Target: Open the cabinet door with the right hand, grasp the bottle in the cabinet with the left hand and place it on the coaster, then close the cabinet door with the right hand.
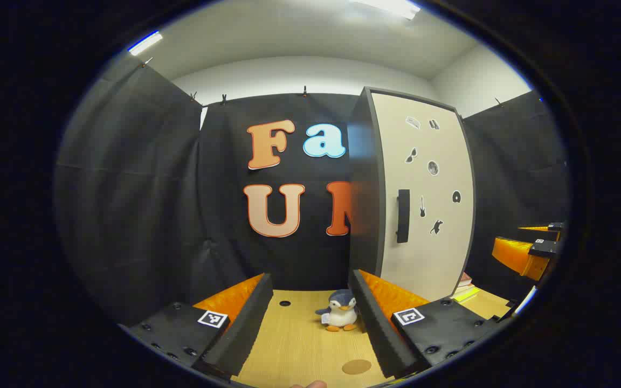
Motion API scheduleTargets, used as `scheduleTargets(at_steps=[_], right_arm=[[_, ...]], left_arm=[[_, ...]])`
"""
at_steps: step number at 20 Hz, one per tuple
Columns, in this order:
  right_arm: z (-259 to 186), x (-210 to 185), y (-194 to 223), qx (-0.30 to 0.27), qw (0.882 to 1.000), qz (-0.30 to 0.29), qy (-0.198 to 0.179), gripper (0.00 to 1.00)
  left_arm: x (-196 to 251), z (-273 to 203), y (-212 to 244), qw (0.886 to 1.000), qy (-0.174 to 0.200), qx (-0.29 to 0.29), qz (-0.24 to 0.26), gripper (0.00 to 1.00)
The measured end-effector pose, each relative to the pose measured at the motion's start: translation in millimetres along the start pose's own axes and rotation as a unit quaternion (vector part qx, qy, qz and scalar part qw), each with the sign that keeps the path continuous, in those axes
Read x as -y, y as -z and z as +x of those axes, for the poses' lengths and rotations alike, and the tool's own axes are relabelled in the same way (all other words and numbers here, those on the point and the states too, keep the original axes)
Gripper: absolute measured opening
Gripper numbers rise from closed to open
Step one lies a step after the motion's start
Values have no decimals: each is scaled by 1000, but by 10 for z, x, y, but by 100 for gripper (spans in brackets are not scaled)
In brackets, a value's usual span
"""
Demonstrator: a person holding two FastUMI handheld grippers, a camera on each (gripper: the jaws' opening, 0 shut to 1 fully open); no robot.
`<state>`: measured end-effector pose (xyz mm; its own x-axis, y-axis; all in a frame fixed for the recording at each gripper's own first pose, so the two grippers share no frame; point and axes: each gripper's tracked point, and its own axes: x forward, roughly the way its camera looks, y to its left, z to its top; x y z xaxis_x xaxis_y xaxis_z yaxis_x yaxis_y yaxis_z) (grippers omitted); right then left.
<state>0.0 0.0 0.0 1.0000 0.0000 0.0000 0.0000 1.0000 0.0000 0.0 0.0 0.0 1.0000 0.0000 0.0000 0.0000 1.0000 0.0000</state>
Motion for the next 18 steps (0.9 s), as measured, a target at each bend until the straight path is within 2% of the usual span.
scheduleTargets(at_steps=[1,3,5,6,7,9,10,12,14,17,18], right_arm=[[-1,0,1,-1,1000,1,-1,100],[12,13,6,-2,1000,1,-2,96],[20,20,-1,-2,1000,2,-2,100],[27,18,-1,-1,1000,5,-3,96],[28,10,6,-3,1000,7,-4,100],[45,25,0,-2,1000,5,-2,96],[49,21,0,-2,1000,5,-3,100],[65,9,4,-3,1000,8,-4,96],[87,13,11,-4,1000,7,-4,100],[129,2,2,-4,1000,7,-5,100],[142,-20,9,-5,1000,9,-9,96]], left_arm=[[-3,-1,4,1000,-1,0,1,96],[-4,-6,-1,1000,-3,1,5,96],[5,-7,0,1000,-4,1,7,96],[-7,-5,4,1000,-5,1,6,96],[-3,-6,11,1000,-5,0,6,96],[-21,7,19,1000,-7,-1,5,96],[-17,7,19,1000,-7,-1,4,96],[-32,11,27,1000,-9,0,4,96],[-22,18,24,1000,-8,0,5,96],[8,37,14,1000,-5,0,6,96],[15,44,21,1000,-5,-1,6,96]])
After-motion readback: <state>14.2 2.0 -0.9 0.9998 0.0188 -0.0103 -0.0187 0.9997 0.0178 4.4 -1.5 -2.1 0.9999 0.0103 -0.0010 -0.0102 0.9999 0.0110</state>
